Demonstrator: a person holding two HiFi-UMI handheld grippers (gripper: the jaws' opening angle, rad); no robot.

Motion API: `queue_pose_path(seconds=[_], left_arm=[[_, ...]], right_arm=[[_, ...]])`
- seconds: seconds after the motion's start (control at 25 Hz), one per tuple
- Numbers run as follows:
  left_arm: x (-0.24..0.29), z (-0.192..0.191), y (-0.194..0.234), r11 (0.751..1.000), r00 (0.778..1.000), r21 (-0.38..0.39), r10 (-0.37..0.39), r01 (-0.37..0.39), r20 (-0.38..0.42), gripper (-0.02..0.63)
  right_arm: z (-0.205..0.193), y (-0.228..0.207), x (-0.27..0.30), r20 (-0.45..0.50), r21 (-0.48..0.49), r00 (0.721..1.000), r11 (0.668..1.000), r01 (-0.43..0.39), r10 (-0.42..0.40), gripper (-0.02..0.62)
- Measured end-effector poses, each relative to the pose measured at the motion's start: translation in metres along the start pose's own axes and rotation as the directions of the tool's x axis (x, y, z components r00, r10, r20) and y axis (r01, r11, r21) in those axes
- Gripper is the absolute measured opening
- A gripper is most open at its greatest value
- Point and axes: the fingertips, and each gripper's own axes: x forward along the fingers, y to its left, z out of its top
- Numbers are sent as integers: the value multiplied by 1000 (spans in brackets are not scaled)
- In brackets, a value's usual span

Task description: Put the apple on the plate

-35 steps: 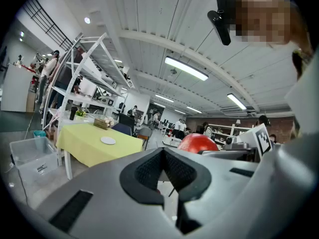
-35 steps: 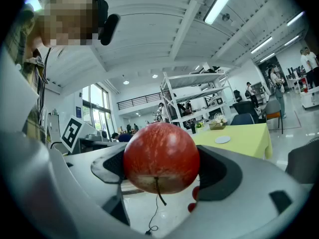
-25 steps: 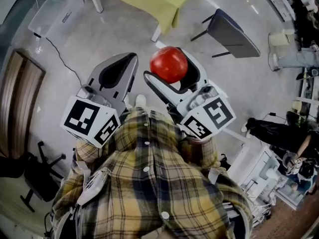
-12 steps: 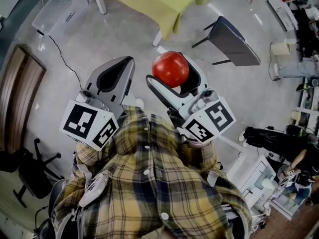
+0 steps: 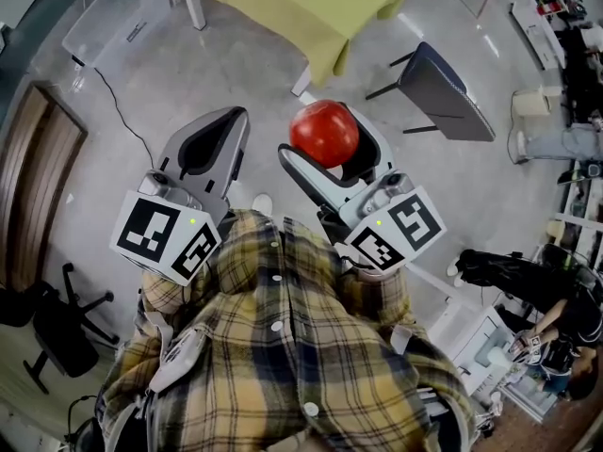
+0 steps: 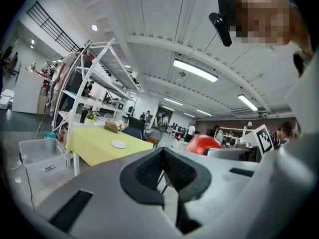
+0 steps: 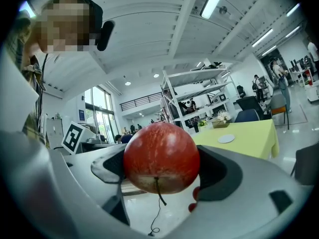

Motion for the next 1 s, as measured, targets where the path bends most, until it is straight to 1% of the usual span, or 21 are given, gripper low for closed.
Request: queue_pose_path(seconds=[0.32, 0.6, 0.84, 1.0], left_arm=[[29, 37, 80, 999, 999, 5, -39, 39, -13, 6], [46, 72, 147, 997, 996, 7, -82, 82, -31, 6], [49, 88, 199, 994, 992, 6, -111, 112, -52, 6], [51, 93, 224, 992, 989, -4, -129, 129, -69, 6]], right_arm=[[15, -12, 90, -4, 2, 1000, 1000, 23, -23, 390], [36, -20, 161, 12, 14, 997, 997, 73, -73, 390], [38, -26, 210, 9, 32, 992, 991, 127, -127, 390], [35, -24, 236, -6, 38, 989, 988, 149, -149, 390]])
